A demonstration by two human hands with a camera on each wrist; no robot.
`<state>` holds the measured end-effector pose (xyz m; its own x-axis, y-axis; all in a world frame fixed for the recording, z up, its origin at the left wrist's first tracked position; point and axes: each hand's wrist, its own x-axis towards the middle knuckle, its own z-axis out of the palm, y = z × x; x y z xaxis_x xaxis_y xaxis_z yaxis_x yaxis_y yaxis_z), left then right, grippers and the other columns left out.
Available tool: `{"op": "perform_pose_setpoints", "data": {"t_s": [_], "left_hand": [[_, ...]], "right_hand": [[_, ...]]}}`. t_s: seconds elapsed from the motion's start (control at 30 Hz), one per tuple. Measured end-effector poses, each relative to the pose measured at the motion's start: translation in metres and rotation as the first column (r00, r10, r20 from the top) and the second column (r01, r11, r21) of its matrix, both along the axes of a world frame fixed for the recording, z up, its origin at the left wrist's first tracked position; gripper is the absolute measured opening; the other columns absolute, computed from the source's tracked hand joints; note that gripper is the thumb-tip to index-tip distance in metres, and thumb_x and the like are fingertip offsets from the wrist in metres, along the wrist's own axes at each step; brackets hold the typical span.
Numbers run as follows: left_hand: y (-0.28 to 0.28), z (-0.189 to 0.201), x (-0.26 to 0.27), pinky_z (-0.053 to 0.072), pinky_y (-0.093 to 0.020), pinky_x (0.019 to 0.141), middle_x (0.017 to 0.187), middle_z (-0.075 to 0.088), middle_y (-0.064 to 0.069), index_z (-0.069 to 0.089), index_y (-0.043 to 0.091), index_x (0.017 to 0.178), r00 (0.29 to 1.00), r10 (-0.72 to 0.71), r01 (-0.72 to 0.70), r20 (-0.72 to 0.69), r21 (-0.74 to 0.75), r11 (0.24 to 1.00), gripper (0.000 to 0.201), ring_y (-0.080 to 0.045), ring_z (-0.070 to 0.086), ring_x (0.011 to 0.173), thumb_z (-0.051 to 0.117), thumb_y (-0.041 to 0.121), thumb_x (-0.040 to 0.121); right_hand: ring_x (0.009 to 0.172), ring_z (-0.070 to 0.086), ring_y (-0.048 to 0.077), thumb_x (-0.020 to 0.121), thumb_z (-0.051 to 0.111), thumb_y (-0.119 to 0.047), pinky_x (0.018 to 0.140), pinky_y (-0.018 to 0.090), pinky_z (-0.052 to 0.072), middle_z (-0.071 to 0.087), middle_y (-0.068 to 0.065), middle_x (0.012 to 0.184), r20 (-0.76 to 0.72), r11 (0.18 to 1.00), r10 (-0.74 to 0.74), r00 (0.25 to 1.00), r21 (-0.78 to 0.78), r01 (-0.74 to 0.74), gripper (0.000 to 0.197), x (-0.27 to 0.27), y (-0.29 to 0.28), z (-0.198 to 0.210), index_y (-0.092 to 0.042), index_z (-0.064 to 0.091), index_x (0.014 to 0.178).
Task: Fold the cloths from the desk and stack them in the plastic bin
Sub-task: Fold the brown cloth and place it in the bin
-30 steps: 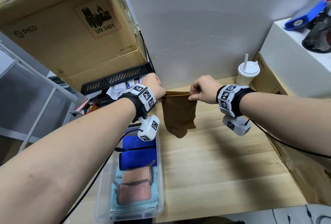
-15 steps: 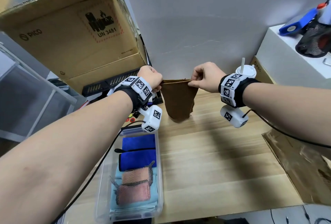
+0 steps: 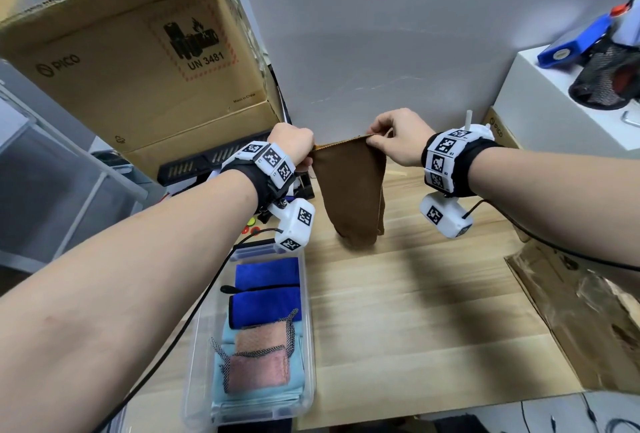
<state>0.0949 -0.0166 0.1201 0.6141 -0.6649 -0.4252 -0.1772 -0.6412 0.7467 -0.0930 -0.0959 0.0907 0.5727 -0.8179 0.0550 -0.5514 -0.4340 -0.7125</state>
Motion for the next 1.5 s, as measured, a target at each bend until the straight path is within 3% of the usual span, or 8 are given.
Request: {"op": "perform_pose_setpoints", "data": {"t_s": [0.17, 0.37, 0.53, 0.77, 0.97, 1.17, 1.3, 1.5], "left_hand": [[0.0, 0.004, -0.001, 0.047, -0.021, 0.036, 0.06, 0.06, -0.019, 0.054, -0.002, 0.097, 0.995, 0.001, -0.003, -0.096, -0.025, 1.0, 0.014, -0.024, 0.059, 0.037, 0.042, 0.002, 0.09], [-0.007, 0.016, -0.003, 0.049, -0.026, 0.041, 0.056, 0.06, -0.016, 0.061, 0.002, 0.082, 0.999, 0.021, -0.027, -0.026, -0.247, 0.969, 0.016, -0.027, 0.061, 0.045, 0.045, 0.002, 0.088], [0.008, 0.01, -0.005, 0.034, -0.015, 0.037, 0.042, 0.058, -0.01, 0.064, -0.001, 0.074, 0.927, -0.326, 0.295, 0.185, 0.176, 0.939, 0.019, -0.019, 0.046, 0.029, 0.052, 0.008, 0.085], [0.053, -0.075, -0.038, 0.038, -0.018, 0.042, 0.097, 0.074, -0.016, 0.069, -0.004, 0.107, 0.844, -0.53, 0.505, -0.084, 0.454, 0.734, 0.031, -0.017, 0.059, 0.042, 0.053, 0.007, 0.083], [0.085, -0.138, -0.059, 0.046, -0.017, 0.04, 0.049, 0.066, -0.004, 0.064, 0.002, 0.096, 0.807, -0.53, 0.569, -0.26, 0.584, 0.579, 0.015, -0.015, 0.061, 0.041, 0.055, 0.011, 0.089], [0.098, -0.15, -0.063, 0.055, -0.03, 0.078, 0.072, 0.074, -0.015, 0.058, -0.006, 0.114, 0.801, -0.412, 0.599, -0.434, 0.597, 0.535, 0.039, -0.024, 0.067, 0.063, 0.044, 0.009, 0.081], [0.094, -0.141, -0.059, 0.054, -0.023, 0.054, 0.071, 0.074, -0.014, 0.061, 0.001, 0.109, 0.769, -0.393, 0.638, -0.505, 0.564, 0.524, 0.034, -0.023, 0.069, 0.052, 0.037, 0.005, 0.084], [0.093, -0.126, -0.063, 0.051, -0.03, 0.069, 0.089, 0.075, -0.013, 0.061, 0.003, 0.105, 0.663, -0.405, 0.746, -0.63, 0.506, 0.433, 0.035, -0.027, 0.073, 0.07, 0.032, 0.007, 0.086]], "right_hand": [[0.053, 0.069, 0.016, 0.096, 0.055, -0.02, 0.051, 0.018, 0.044, 0.062, -0.005, 0.066, 0.019, 0.997, -0.023, 1.0, 0.076, 0.021, 0.008, 0.003, -0.001, 0.003, -0.016, 0.059, 0.09], [0.061, 0.071, 0.012, 0.094, 0.057, -0.019, 0.061, 0.025, 0.052, 0.068, 0.0, 0.07, 0.161, 0.997, -0.061, 0.985, 0.051, 0.053, 0.009, 0.007, -0.015, 0.014, -0.02, 0.06, 0.085], [0.049, 0.066, 0.017, 0.096, 0.054, -0.007, 0.049, 0.028, 0.049, 0.063, 0.001, 0.058, 0.024, 0.929, 0.088, 0.996, 0.359, -0.091, 0.017, 0.002, -0.007, 0.005, -0.015, 0.053, 0.081], [0.056, 0.07, 0.018, 0.096, 0.057, -0.008, 0.049, 0.025, 0.052, 0.066, 0.01, 0.08, -0.279, 0.8, 0.334, 0.9, 0.589, -0.115, 0.011, -0.023, 0.032, -0.068, -0.013, 0.057, 0.086], [0.061, 0.07, 0.019, 0.093, 0.062, -0.014, 0.049, 0.023, 0.049, 0.064, 0.003, 0.072, -0.405, 0.7, 0.507, 0.761, 0.709, -0.089, 0.016, -0.042, 0.065, -0.127, -0.016, 0.058, 0.078], [0.049, 0.055, 0.01, 0.091, 0.066, -0.018, 0.048, 0.02, 0.045, 0.061, -0.003, 0.058, -0.412, 0.679, 0.55, 0.726, 0.727, -0.102, 0.013, -0.046, 0.072, -0.143, -0.017, 0.063, 0.079], [0.05, 0.052, 0.012, 0.089, 0.068, -0.018, 0.047, 0.019, 0.042, 0.057, -0.004, 0.056, -0.398, 0.687, 0.532, 0.747, 0.719, -0.107, 0.015, -0.041, 0.064, -0.14, -0.019, 0.064, 0.074], [0.06, 0.069, 0.014, 0.083, 0.074, -0.01, 0.052, 0.021, 0.051, 0.069, -0.002, 0.062, -0.411, 0.609, 0.613, 0.675, 0.79, -0.073, 0.007, -0.037, 0.059, -0.124, -0.016, 0.07, 0.08]]}}
